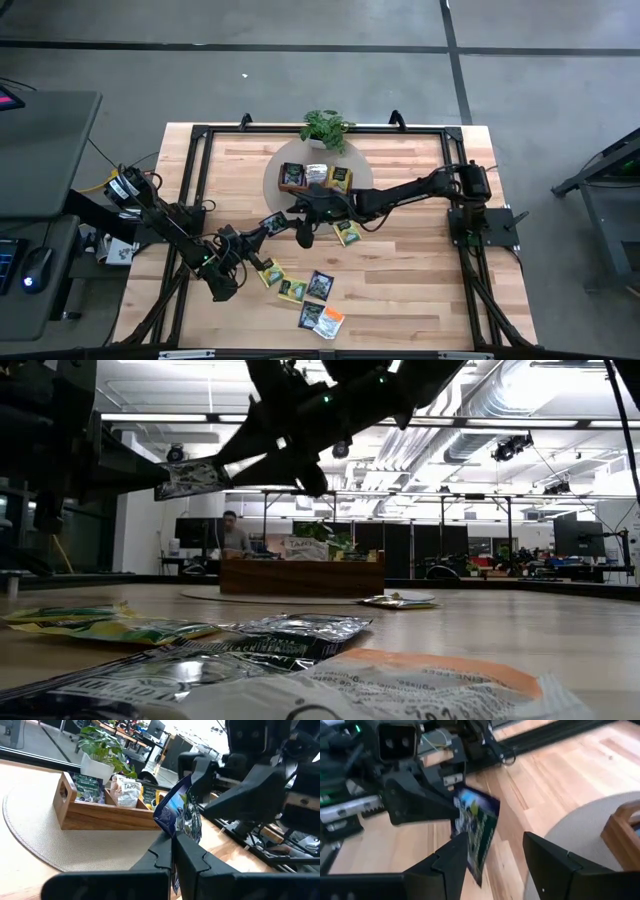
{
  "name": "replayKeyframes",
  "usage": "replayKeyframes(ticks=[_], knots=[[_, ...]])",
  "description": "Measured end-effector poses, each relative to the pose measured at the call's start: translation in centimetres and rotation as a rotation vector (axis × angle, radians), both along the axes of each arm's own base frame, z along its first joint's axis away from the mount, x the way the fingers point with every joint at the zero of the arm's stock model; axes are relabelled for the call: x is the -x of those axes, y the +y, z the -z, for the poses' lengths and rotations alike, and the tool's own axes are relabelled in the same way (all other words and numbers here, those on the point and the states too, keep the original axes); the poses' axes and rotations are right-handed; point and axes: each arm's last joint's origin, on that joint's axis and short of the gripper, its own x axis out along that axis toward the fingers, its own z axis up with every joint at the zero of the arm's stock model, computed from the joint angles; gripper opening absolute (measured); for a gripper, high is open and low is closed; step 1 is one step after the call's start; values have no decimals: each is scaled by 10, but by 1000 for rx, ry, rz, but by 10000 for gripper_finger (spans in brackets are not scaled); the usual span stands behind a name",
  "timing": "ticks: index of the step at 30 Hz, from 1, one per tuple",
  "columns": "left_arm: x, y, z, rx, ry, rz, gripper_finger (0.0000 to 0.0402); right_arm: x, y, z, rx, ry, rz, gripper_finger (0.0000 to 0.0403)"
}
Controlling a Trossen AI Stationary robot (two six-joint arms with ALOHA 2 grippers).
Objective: Pick & Place Tea
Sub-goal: Put the top purple tea bag into the left section of the wooden organizer
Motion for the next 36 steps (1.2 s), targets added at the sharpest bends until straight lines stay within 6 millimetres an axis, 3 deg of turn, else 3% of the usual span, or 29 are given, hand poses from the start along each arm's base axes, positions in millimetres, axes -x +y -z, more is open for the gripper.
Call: replayKeyframes(ticks=[12, 21, 29, 36], knots=[[0, 0, 0, 5, -4, 1, 0, -2, 0, 6, -3, -1, -10, 121], [0, 0, 0, 6, -4, 1, 0, -3, 0, 5, 17, -5, -28, 8], [0, 0, 0, 10, 2, 9, 5, -2, 0, 6, 10, 0, -49, 2], [0, 0, 0, -8, 19, 10, 54, -2, 1, 6, 10, 0, -55, 1]])
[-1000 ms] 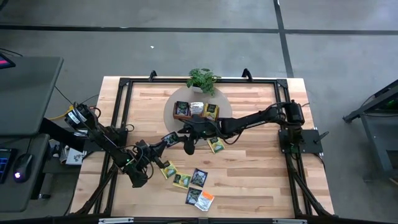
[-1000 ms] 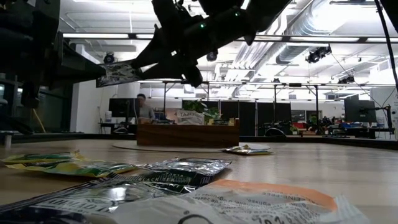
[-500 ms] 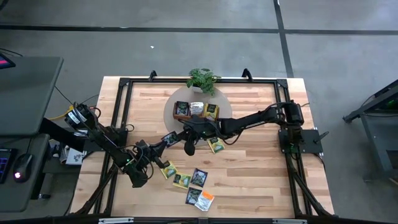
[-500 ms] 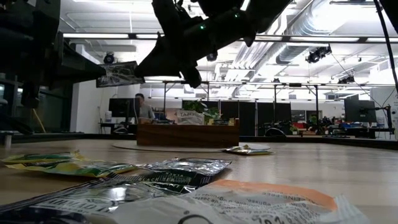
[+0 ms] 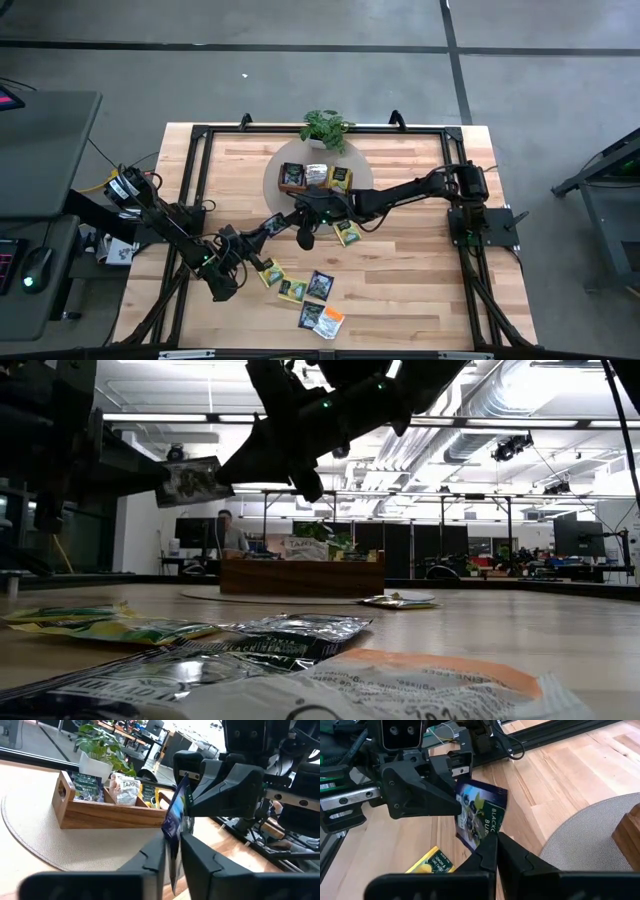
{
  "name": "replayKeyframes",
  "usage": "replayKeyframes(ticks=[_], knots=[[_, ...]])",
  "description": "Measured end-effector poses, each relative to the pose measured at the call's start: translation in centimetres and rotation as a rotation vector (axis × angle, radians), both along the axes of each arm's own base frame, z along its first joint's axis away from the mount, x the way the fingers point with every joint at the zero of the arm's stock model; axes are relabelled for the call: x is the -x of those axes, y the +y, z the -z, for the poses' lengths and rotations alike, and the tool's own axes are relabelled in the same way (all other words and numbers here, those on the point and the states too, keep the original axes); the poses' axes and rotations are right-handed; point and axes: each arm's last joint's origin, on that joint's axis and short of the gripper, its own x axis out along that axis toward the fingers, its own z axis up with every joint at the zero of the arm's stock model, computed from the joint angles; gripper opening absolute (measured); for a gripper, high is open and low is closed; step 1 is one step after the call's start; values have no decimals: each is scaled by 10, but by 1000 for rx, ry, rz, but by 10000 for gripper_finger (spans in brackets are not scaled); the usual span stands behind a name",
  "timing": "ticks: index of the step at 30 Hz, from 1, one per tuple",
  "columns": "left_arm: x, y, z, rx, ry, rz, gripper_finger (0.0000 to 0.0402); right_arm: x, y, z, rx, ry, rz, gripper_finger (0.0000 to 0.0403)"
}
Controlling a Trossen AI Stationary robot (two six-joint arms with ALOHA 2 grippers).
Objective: Pick & Place Tea
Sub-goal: Put the top purple tea bag into the left section of the wooden organizer
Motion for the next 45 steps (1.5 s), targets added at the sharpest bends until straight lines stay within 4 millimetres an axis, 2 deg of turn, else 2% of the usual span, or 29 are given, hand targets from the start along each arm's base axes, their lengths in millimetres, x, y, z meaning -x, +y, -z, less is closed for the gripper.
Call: replayKeyframes(ticks=[9, 16, 19, 23, 29, 34, 38, 45], knots=[[0, 0, 0, -5, 2, -1, 157, 2, 0, 4, 19, 42, -4, 0], [1, 1, 0, -36, 22, -8, 193, 8, -2, 6, 85, 230, 21, 0], [2, 2, 2, -58, 50, -2, 195, 7, -4, -7, 155, 330, 33, 0], [2, 2, 5, -58, 88, 27, 195, 4, -14, -36, 234, 403, 25, 0], [2, 2, 8, -38, 157, 92, 195, 5, -42, -93, 297, 452, -11, 0], [2, 2, 10, -28, 189, 121, 195, 10, -70, -125, 291, 445, -27, 0], [3, 2, 10, -24, 203, 132, 195, 16, -90, -136, 291, 449, -3, 0], [3, 2, 11, -24, 209, 137, 195, 15, -109, -133, 271, 441, -13, 0]])
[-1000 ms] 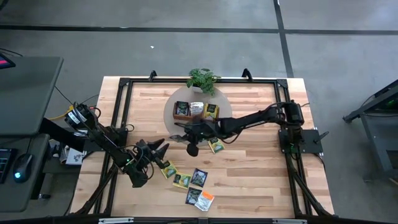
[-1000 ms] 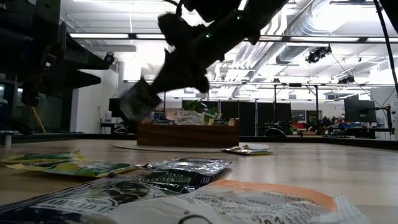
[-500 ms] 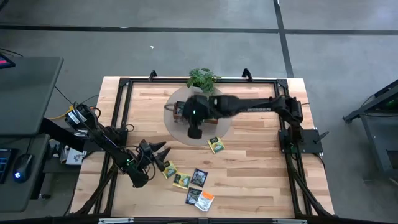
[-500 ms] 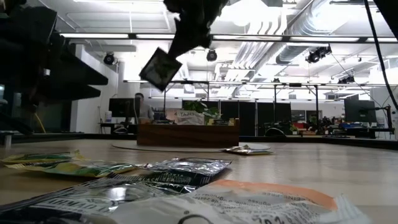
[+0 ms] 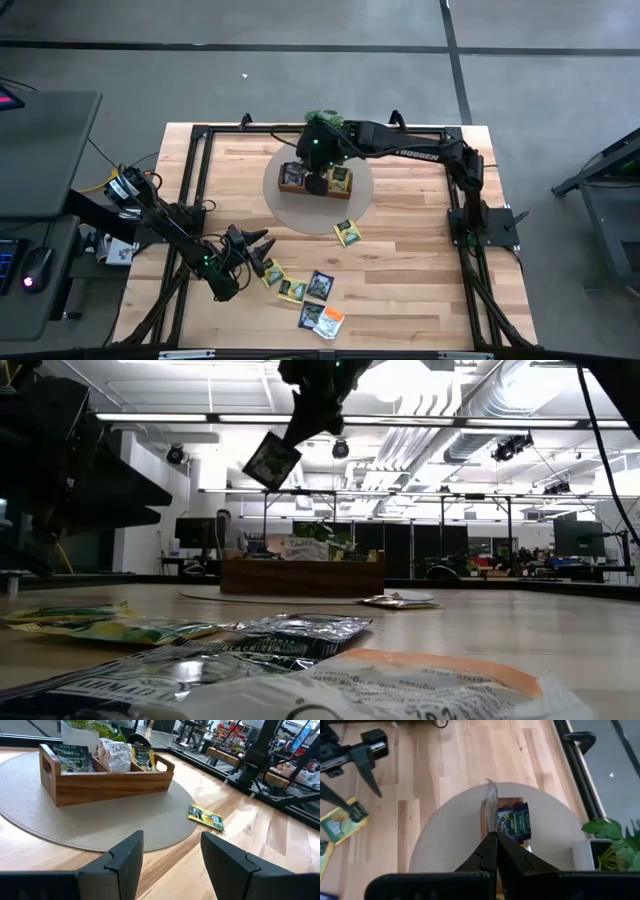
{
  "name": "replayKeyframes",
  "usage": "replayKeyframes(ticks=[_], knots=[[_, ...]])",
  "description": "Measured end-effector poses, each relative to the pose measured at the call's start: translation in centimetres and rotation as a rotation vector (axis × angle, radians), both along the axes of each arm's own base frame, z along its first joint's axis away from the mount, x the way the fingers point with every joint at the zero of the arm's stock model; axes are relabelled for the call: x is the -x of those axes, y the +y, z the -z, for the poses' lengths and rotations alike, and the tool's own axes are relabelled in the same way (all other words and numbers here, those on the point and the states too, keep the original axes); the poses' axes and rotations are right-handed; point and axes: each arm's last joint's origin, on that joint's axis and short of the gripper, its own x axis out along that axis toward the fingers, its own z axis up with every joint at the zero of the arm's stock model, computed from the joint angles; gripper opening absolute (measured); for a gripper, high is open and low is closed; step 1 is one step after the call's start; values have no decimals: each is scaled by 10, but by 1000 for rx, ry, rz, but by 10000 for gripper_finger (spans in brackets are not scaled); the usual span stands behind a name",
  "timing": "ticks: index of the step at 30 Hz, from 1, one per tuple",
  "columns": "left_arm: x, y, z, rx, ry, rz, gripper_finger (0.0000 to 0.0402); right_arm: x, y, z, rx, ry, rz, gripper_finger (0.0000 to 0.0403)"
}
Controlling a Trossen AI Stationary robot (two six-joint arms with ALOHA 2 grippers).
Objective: Pick & Place Tea
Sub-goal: Put the top purple tea bag into the left section of the wooden organizer
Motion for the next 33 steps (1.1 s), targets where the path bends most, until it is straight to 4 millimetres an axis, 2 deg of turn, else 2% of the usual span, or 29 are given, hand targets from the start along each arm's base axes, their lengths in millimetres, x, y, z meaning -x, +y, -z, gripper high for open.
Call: replayKeyframes(ticks=[7, 16, 19, 25, 27, 33], knots=[[0, 1, 1, -11, 7, -4, 195, -15, -10, 25, -20, 16, -19, 0], [-12, 15, 4, 44, 75, -20, 195, -27, -30, 53, -47, 40, -4, 0], [-16, 20, 4, 65, 94, -25, 195, -30, -38, 51, -48, 32, 3, 0], [-17, 21, 5, 63, 103, -24, 195, -41, -49, 27, -18, 47, -11, 0], [-17, 21, 5, 58, 109, -21, 195, -45, -50, 30, -9, 51, -27, 0], [-17, 21, 5, 47, 120, -15, 195, -35, -56, 50, -43, 152, -11, 0]])
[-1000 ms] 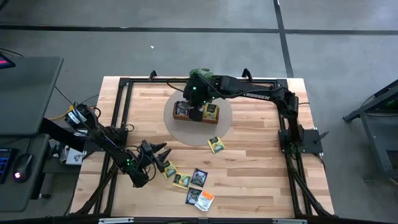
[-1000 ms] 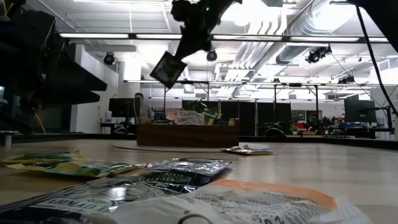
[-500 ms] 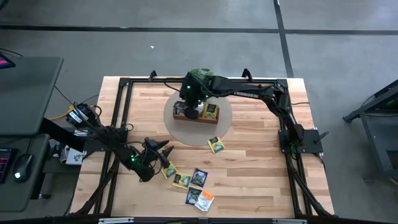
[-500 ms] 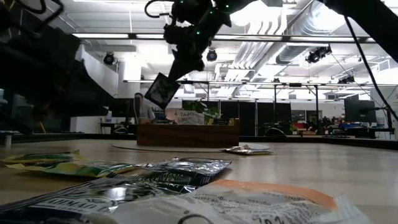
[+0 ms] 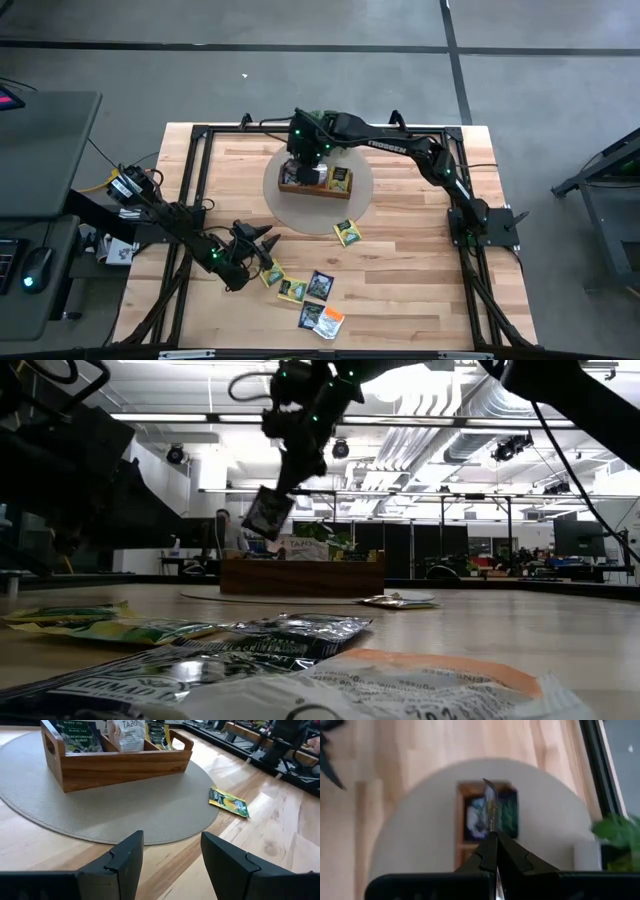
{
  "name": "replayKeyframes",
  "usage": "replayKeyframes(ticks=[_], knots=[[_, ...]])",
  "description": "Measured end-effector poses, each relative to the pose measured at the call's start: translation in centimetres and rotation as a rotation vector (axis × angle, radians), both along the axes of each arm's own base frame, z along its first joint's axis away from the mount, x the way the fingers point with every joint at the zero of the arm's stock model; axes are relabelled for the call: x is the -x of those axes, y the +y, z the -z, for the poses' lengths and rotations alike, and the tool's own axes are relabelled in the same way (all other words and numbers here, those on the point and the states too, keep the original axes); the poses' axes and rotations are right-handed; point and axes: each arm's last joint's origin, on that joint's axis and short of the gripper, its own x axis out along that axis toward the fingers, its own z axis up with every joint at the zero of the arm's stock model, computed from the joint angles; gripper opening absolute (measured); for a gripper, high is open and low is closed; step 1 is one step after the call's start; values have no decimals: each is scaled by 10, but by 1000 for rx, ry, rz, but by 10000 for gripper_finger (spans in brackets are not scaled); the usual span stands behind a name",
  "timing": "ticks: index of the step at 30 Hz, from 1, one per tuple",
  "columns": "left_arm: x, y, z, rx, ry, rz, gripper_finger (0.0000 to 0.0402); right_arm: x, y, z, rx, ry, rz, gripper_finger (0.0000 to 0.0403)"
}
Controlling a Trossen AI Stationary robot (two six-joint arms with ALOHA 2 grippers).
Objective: Pick & Place Tea
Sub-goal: Put the top purple tea bag into the left section of the wooden organizer
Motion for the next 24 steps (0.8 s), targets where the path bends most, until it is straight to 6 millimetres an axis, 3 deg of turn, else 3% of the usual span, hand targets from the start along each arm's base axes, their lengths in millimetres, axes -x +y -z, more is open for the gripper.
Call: replayKeyframes(ticks=[24], knots=[[1, 0, 2, -3, 34, 17, 195, -5, 0, 48, -37, 8, -20, 0]])
